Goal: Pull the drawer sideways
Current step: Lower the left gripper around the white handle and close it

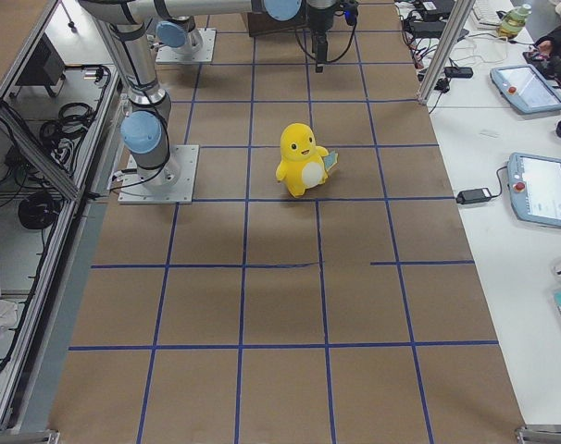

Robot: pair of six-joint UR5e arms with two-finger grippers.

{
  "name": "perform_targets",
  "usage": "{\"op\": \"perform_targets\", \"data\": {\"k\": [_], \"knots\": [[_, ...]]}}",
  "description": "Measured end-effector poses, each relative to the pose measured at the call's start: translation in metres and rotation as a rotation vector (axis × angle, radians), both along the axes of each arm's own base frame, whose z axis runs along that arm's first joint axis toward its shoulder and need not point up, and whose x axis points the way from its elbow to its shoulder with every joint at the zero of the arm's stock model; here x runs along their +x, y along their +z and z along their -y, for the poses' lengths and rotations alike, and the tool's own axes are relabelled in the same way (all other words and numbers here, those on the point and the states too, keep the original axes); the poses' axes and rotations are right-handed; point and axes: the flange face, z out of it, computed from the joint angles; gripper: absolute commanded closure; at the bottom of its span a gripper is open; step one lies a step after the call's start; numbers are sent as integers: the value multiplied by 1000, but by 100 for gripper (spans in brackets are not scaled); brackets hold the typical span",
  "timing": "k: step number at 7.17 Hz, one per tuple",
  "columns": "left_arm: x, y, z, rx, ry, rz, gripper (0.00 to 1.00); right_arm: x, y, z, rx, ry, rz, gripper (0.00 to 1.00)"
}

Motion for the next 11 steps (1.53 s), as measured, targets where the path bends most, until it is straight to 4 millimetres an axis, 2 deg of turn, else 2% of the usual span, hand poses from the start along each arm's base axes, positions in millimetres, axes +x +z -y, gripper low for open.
{"op": "perform_targets", "data": {"k": [3,6,11], "knots": [[12,-5,-2,-3,47,9,17,0,0,0,0,0,0,0],[13,-7,-6,10,72,14,25,0,0,0,0,0,0,0],[13,-10,-15,45,108,22,25,0,0,0,0,0,-1,0]]}}
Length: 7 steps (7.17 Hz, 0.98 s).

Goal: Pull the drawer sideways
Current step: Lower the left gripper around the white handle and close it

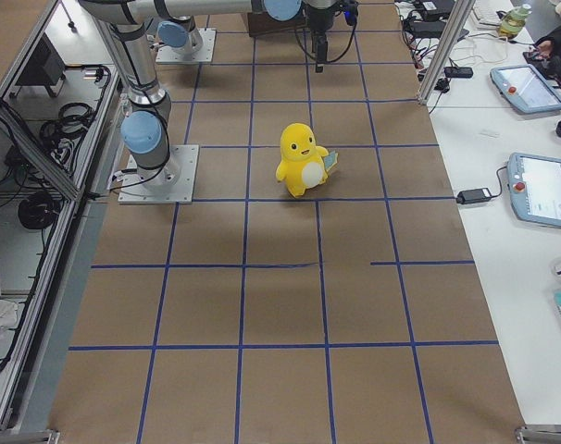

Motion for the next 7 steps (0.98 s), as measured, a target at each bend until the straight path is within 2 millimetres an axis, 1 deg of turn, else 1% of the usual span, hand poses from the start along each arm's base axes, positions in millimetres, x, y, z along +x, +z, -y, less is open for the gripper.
{"op": "perform_targets", "data": {"k": [7], "knots": [[2,-3,0,-7,22,13,26,0,0,0,0,0,0,0]]}}
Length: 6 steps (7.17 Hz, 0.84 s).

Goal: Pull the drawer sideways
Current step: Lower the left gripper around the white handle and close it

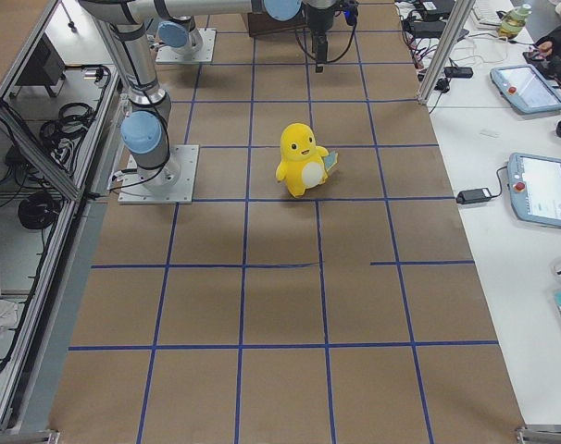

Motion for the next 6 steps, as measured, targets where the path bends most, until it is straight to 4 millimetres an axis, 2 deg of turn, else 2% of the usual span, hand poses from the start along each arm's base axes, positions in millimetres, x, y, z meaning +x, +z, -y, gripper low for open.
{"op": "perform_targets", "data": {"k": [1,2,3,6], "knots": [[2,0,0,-6,8,3,26,0,0,0,0,0,0,0],[4,0,0,-9,16,5,31,0,0,0,0,0,0,0],[5,-1,0,-9,20,5,44,0,0,0,0,0,0,0],[6,-1,-2,6,22,5,44,0,0,0,0,0,0,0]]}}
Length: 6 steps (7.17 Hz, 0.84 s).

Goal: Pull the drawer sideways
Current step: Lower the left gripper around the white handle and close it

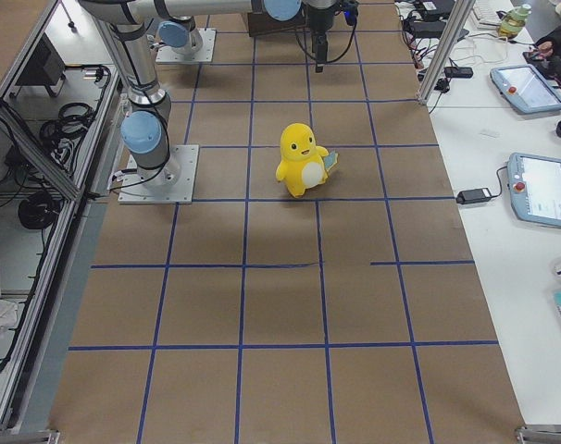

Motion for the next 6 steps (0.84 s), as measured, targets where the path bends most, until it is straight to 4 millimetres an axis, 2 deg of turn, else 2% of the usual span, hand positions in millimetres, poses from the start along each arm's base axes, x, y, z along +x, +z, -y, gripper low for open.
{"op": "perform_targets", "data": {"k": [4,6], "knots": [[1,3,-3,19,0,3,42,0,0,0,0,0,-1,0],[3,3,-4,23,5,2,46,0,0,0,0,0,-1,0]]}}
